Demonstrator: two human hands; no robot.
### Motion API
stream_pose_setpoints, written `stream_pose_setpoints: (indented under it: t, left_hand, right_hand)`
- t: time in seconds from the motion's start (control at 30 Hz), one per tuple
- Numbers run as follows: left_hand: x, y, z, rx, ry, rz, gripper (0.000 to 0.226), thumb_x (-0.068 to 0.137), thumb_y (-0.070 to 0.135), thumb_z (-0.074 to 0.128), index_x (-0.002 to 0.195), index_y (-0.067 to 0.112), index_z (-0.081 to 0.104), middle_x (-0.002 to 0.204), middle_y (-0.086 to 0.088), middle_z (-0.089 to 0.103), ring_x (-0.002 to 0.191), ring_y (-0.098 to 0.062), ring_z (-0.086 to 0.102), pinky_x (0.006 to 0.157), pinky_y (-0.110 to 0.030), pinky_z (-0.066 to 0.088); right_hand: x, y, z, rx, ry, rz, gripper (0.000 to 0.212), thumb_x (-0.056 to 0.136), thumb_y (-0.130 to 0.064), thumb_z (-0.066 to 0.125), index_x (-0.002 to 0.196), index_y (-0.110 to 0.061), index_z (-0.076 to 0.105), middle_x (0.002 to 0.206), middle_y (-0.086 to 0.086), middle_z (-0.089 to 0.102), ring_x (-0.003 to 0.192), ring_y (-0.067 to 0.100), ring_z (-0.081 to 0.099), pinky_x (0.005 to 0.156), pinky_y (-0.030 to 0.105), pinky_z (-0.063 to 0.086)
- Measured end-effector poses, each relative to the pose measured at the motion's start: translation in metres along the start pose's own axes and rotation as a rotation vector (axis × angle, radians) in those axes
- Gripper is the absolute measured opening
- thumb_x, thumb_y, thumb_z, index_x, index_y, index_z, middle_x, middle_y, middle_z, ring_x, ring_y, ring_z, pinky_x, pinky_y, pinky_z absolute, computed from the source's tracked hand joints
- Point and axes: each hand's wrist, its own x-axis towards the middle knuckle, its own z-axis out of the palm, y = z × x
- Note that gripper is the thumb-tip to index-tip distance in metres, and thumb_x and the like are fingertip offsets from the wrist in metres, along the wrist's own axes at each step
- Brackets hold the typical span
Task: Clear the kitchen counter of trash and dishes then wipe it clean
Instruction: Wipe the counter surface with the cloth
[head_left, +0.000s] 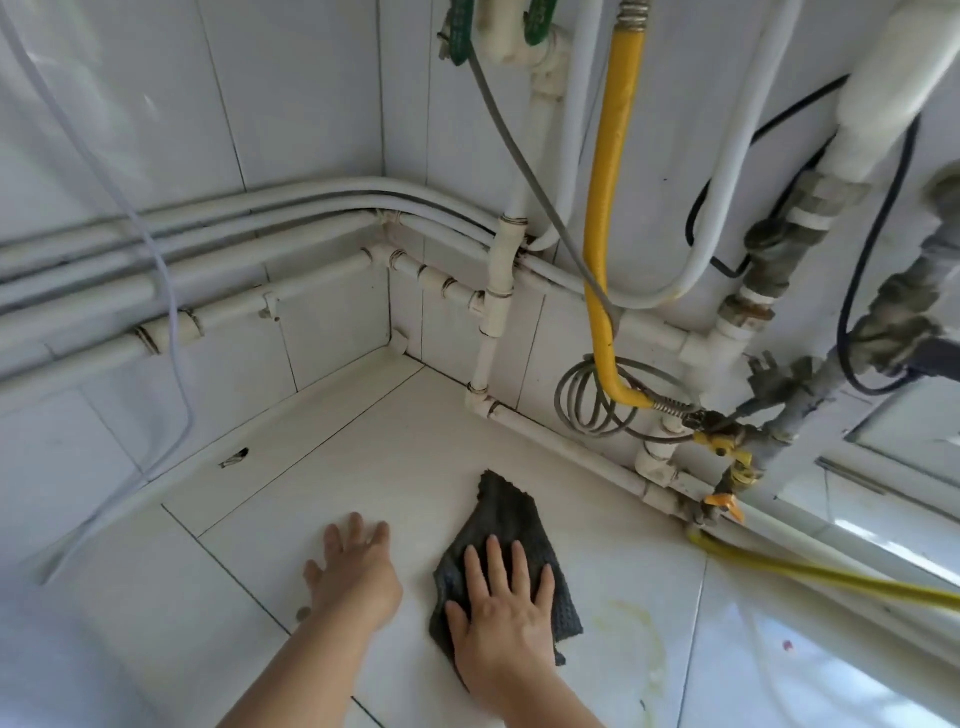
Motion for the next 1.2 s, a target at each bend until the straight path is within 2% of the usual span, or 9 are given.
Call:
stream_pose_setpoints:
  t: [0.13,0.23,0.37,0.6,0.7,0.73,0.8,0.9,1.2]
  left_hand:
    - [-0.013,0.002,0.001,0.011,0.014,0.010,0.061,0.098,0.013,0.030,0.153,0.024,0.006,0.161,-0.003,-0.013,0.147,-0.032,-0.006,0.116,-0.050,0.018]
    - [-0.032,0.014,0.008,0.026,0.063,0.090,0.057,0.099,0.016,0.031,0.152,0.023,0.013,0.161,-0.003,-0.011,0.148,-0.031,-0.006,0.117,-0.046,0.017]
    - [-0.048,0.040,0.033,0.092,0.042,0.221,0.058,0.098,0.018,0.035,0.151,0.026,0.014,0.161,-0.003,-0.008,0.147,-0.033,-0.006,0.116,-0.051,0.015]
    - [-0.041,0.048,0.023,0.132,-0.039,0.190,0.054,0.098,0.018,0.033,0.149,0.026,0.020,0.160,-0.003,-0.003,0.146,-0.035,-0.001,0.111,-0.054,0.024]
    - [-0.041,0.049,0.022,0.127,-0.065,0.189,0.054,0.099,0.017,0.031,0.151,0.026,0.018,0.161,-0.002,-0.006,0.147,-0.035,-0.002,0.111,-0.054,0.023]
    - [-0.041,0.050,0.022,0.125,-0.062,0.186,0.054,0.099,0.018,0.031,0.150,0.026,0.019,0.161,-0.003,-0.005,0.147,-0.035,-0.002,0.111,-0.054,0.023]
    - [-0.042,0.052,0.021,0.120,-0.026,0.174,0.048,0.099,0.020,0.032,0.147,0.024,0.027,0.160,-0.005,0.003,0.146,-0.034,0.003,0.109,-0.051,0.026]
    - [-0.042,0.064,0.023,0.117,0.043,0.192,0.042,0.100,0.024,0.033,0.142,0.020,0.037,0.158,-0.006,0.012,0.146,-0.029,0.009,0.111,-0.046,0.026]
    - [-0.042,0.126,0.041,0.105,-0.017,0.234,0.054,0.100,0.018,0.034,0.149,0.035,0.020,0.162,0.002,-0.004,0.147,-0.034,-0.005,0.112,-0.057,0.016]
  right_hand:
    - [-0.031,0.045,-0.007,-0.026,0.000,0.159,0.058,0.076,-0.054,0.038,0.113,-0.025,0.072,0.122,0.001,0.067,0.111,0.030,0.065,0.105,0.050,0.013]
    - [-0.047,0.057,-0.020,-0.008,-0.112,0.275,0.072,0.081,-0.055,0.014,0.142,-0.031,0.045,0.152,-0.001,0.036,0.139,0.033,0.035,0.105,0.051,0.006]
    - [-0.056,0.037,-0.004,0.034,-0.053,0.297,0.061,0.074,-0.052,0.038,0.112,-0.019,0.073,0.120,0.007,0.068,0.110,0.035,0.064,0.094,0.056,0.026]
    - [-0.070,0.058,-0.005,0.028,-0.045,0.266,0.057,0.078,-0.053,0.040,0.118,-0.024,0.069,0.126,0.002,0.065,0.117,0.031,0.061,0.096,0.053,0.026]
    - [-0.074,0.092,-0.016,0.042,-0.045,0.419,0.063,0.091,-0.053,0.018,0.148,-0.031,0.033,0.158,0.001,0.025,0.146,0.029,0.021,0.111,0.052,0.006]
    - [-0.072,0.104,-0.017,0.039,-0.043,0.434,0.066,0.092,-0.054,0.009,0.153,-0.031,0.015,0.162,-0.001,0.007,0.149,0.027,0.003,0.114,0.052,-0.001]
    - [-0.064,0.113,-0.022,0.051,-0.054,0.480,0.068,0.091,-0.055,0.004,0.154,-0.028,0.002,0.162,-0.002,-0.005,0.148,0.026,-0.009,0.115,0.054,-0.004]
    - [-0.036,0.102,-0.029,0.081,-0.064,0.391,0.064,0.097,-0.052,0.013,0.154,-0.026,0.001,0.162,0.000,-0.006,0.148,0.027,-0.011,0.116,0.056,-0.005]
    - [0.010,0.110,-0.033,0.086,-0.050,0.129,0.062,0.098,-0.053,0.017,0.153,-0.030,0.002,0.162,-0.002,-0.006,0.148,0.026,-0.014,0.115,0.054,-0.012]
